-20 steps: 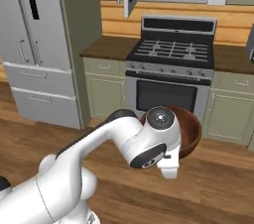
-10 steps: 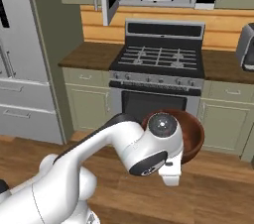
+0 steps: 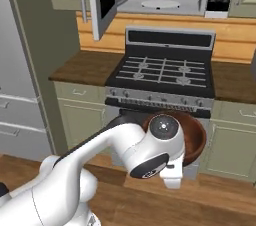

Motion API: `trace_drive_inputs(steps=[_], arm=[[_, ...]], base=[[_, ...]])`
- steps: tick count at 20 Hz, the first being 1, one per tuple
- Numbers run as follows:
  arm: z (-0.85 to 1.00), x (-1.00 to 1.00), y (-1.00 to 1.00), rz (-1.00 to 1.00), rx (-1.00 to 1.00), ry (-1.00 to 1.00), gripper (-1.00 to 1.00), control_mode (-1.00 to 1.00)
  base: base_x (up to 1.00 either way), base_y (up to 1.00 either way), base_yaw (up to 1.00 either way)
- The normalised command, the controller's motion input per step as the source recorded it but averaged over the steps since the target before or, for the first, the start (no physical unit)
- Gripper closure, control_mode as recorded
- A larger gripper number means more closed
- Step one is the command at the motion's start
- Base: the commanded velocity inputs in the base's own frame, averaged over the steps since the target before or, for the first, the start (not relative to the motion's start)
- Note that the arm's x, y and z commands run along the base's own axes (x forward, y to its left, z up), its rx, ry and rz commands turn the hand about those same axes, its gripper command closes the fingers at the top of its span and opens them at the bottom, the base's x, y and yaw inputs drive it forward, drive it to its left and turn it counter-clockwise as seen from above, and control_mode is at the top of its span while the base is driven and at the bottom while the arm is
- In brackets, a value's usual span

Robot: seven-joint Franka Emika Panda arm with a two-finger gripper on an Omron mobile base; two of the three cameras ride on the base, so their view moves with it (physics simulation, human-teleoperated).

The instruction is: Pick the onion from the sink and place it in the bowl. Then pick the bowl and place it in the microwave. Then close the microwave door and press the start button.

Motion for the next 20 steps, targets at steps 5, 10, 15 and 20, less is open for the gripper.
trace_drive_inputs(steps=[5,10,15,20], arm=[[0.00,0.00,0.00,0.00,0.00,0.00,1.00,1.00],[0.00,0.00,0.00,0.00,0.00,0.00,1.00,1.00],[0.00,0.00,0.00,0.00,0.00,0.00,1.00,1.00],[0.00,0.00,0.00,0.00,0.00,0.00,1.00,1.00]], base=[[0.70,0.26,0.13],[0.82,-0.16,0.13],[0.79,-0.15,0.15],[0.47,-0.45,0.15]])
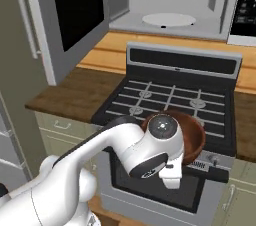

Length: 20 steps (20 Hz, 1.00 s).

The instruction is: Pick the onion from the sink and place it in the bowl. Then pick the bowl and place it in the microwave. Then close the microwave door and press the start button.

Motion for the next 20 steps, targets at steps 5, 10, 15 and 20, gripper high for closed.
trace_drive_inputs(steps=[5,10,15,20], arm=[[0.00,0.00,0.00,0.00,0.00,0.00,1.00,1.00],[0.00,0.00,0.00,0.00,0.00,0.00,1.00,1.00],[0.00,0.00,0.00,0.00,0.00,0.00,1.00,1.00],[0.00,0.00,0.00,0.00,0.00,0.00,1.00,1.00]], base=[[0.51,-0.27,0.14],[0.44,-0.15,0.05],[0.26,-0.52,0.00],[0.20,-0.02,0.00]])
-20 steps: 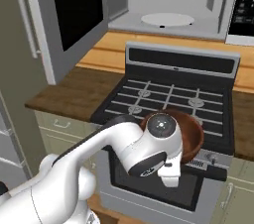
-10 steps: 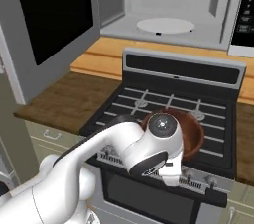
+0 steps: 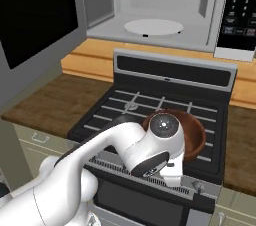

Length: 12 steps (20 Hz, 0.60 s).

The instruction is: Pick the onion from the sink and place it in the bowl. Then pick the bowl and place it in the microwave. Then close the microwave door and press the start button.

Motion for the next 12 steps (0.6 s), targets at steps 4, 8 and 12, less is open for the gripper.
trace_drive_inputs(steps=[4,8,12], arm=[[0.00,0.00,0.00,0.00,0.00,0.00,1.00,1.00],[0.00,0.00,0.00,0.00,0.00,0.00,1.00,1.00],[0.00,0.00,0.00,0.00,0.00,0.00,1.00,1.00]], base=[[0.34,0.01,-0.09],[0.38,0.02,-0.10],[0.04,0.00,-0.01]])
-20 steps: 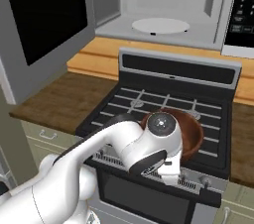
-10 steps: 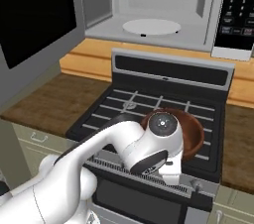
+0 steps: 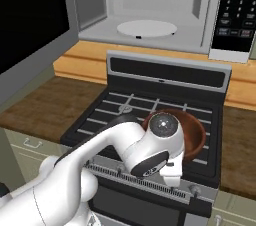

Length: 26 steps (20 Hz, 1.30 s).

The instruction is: Pick the onion from the sink and place it in the bowl. Then pick the bowl and place it in the microwave. Then close the microwave door and press the start button.

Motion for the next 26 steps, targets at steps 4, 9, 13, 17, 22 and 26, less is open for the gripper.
trace_drive_inputs(steps=[4,9,13,17,22,26], arm=[[0.00,0.00,0.00,0.00,0.00,0.00,1.00,1.00],[0.04,-0.04,0.00,0.00,0.01,-0.02,1.00,-1.00],[0.76,-0.43,0.00,0.00,0.07,-0.18,1.00,-1.00],[0.99,-0.21,0.12,0.00,0.02,-0.25,1.00,-1.00],[0.69,-0.01,0.35,0.00,0.00,-0.21,1.00,-1.00],[0.26,0.00,0.31,0.00,0.05,-0.18,1.00,-1.00]], base=[[0.07,0.00,0.00],[0.02,0.00,0.00],[0.00,0.00,0.00],[0.00,0.00,0.00],[0.00,0.00,0.00],[0.00,0.00,0.00]])
